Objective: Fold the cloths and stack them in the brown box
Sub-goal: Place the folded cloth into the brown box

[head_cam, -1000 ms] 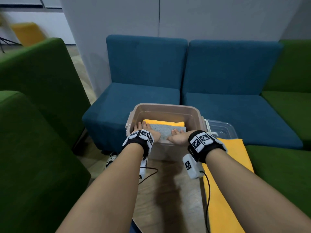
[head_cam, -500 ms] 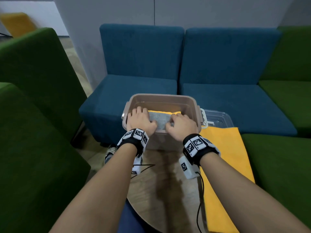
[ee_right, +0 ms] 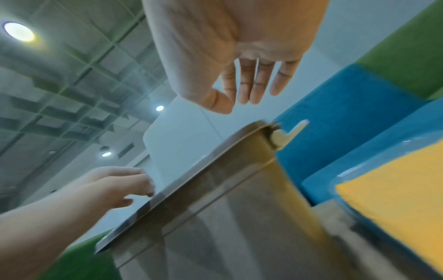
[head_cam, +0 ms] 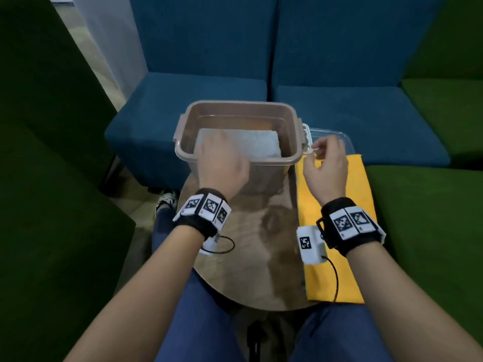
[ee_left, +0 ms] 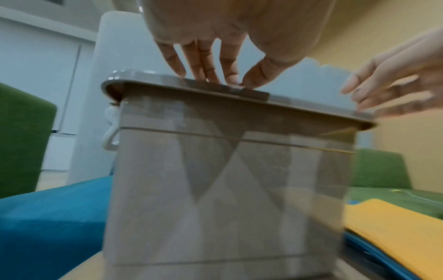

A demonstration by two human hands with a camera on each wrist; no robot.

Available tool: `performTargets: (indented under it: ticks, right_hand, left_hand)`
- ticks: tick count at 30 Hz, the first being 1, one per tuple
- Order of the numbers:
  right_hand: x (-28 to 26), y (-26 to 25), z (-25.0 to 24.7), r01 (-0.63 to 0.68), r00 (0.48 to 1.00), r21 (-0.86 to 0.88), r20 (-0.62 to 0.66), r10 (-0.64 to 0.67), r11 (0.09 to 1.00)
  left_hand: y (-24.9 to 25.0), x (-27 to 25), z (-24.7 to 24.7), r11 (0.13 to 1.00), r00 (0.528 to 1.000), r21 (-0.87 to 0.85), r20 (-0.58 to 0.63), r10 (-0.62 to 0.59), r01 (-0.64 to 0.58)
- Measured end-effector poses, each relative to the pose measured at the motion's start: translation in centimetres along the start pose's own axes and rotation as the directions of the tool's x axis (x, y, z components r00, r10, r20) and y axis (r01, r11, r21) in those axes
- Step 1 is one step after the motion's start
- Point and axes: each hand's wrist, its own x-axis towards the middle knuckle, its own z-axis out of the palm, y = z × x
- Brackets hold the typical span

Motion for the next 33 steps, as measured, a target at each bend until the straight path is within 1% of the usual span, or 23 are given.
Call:
performTargets:
  ticks: [1,2,3,4,5,6,7,8,9,11,12,13,15,18,20,21,23,26,28,29,31,32,33]
  right_hand:
    - [-0.5,1.1,-0.8,-0.085,0.995,-0.011,0.045,0.085,0.996]
    - [-1.0,2.4,-1.4,-0.173,0.975,-0.054,0.131,0.179,0.983]
    - [-1.6,3.7,-1.9,-0.247,0.930,-0.133,0.245,0.273,0.960]
    - [-2.2,5.0,-2.3,-0.284,0.860,-0.244,0.363,0.359,0.927]
    - [-3.0,6.2,-2.6,-0.283,0.775,-0.359,0.461,0.433,0.890]
    - [-3.9,7.2,-2.8,-0.260,0.693,-0.450,0.530,0.490,0.854]
    - [-4.7,8.1,-2.9,-0.237,0.632,-0.509,0.566,0.529,0.828]
    - [-5.6,8.7,-2.9,-0.231,0.602,-0.535,0.578,0.552,0.813]
    - [-6.2,9.1,-2.9,-0.248,0.599,-0.533,0.571,0.561,0.809]
    - [-7.0,9.6,-3.0,-0.292,0.631,-0.492,0.545,0.552,0.820]
    - [-7.0,9.8,-3.1,-0.297,0.641,-0.474,0.545,0.541,0.829]
    - [-7.0,9.9,-3.2,-0.299,0.640,-0.460,0.553,0.533,0.836]
    - [-6.7,10.2,-3.2,-0.305,0.626,-0.436,0.578,0.523,0.847]
    - [-6.3,10.6,-3.1,-0.301,0.607,-0.432,0.600,0.521,0.850]
    - [-6.0,10.7,-3.1,-0.309,0.597,-0.442,0.599,0.534,0.842]
    - [-6.0,10.7,-3.1,-0.319,0.591,-0.445,0.597,0.542,0.837]
    - [-5.9,10.6,-3.1,-0.332,0.586,-0.447,0.592,0.553,0.831]
    - [-6.2,10.1,-3.2,-0.340,0.602,-0.439,0.578,0.551,0.832]
    - [-6.6,9.8,-3.3,-0.337,0.613,-0.432,0.573,0.543,0.836]
    - [-6.7,9.5,-3.5,-0.326,0.623,-0.427,0.574,0.531,0.844]
    - [-6.8,8.7,-4.0,-0.276,0.654,-0.395,0.590,0.472,0.876]
    - [-6.7,8.2,-4.4,-0.222,0.688,-0.364,0.599,0.409,0.905]
    - [-6.6,7.5,-4.8,-0.139,0.723,-0.328,0.611,0.322,0.934]
  left_hand:
    - [1.1,-1.0,0.2,0.996,0.998,-0.061,0.017,0.059,-0.058]
    - [2.3,-2.0,0.5,0.985,0.991,-0.133,0.063,0.116,-0.107]
    - [3.4,-3.1,1.0,0.968,0.977,-0.215,0.140,0.162,-0.130]
    - [4.3,-4.2,1.7,0.947,0.951,-0.296,0.240,0.196,-0.121]
    - [5.3,-5.2,2.5,0.930,0.914,-0.359,0.348,0.210,-0.077]
    - [6.2,-6.3,3.4,0.918,0.869,-0.397,0.450,0.205,-0.011]
    - [7.0,-7.2,4.5,0.909,0.823,-0.411,0.538,0.183,0.066]
    - [7.7,-8.0,5.6,0.901,0.775,-0.407,0.614,0.149,0.148]
    - [8.4,-8.7,6.6,0.900,0.722,-0.375,0.683,0.107,0.221]
    - [9.7,-9.6,8.1,0.916,0.630,-0.281,0.775,0.041,0.285]
    - [10.2,-10.1,8.6,0.916,0.603,-0.252,0.798,0.014,0.312]
    - [10.7,-10.5,9.0,0.909,0.587,-0.231,0.809,-0.019,0.347]
    - [11.3,-11.1,9.5,0.877,0.581,-0.205,0.807,-0.100,0.435]
    - [12.2,-11.9,9.5,0.794,0.586,-0.187,0.772,-0.246,0.579]
    - [12.7,-12.5,9.6,0.753,0.602,-0.201,0.738,-0.304,0.626]
    - [12.8,-12.8,9.6,0.750,0.618,-0.213,0.723,-0.310,0.626]
    - [12.8,-13.1,9.6,0.774,0.642,-0.217,0.708,-0.295,0.595]
    - [13.0,-13.2,9.5,0.836,0.647,-0.155,0.711,-0.276,0.527]
    - [13.5,-13.1,9.1,0.878,0.676,-0.149,0.700,-0.231,0.455]
    - [13.5,-13.0,9.0,0.877,0.702,-0.204,0.687,-0.189,0.436]
    - [13.3,-12.5,8.4,0.841,0.735,-0.334,0.670,-0.106,0.426]
    - [13.1,-12.1,7.8,0.820,0.740,-0.380,0.669,-0.076,0.428]
    - [12.9,-11.7,7.2,0.803,0.757,-0.425,0.651,-0.051,0.419]
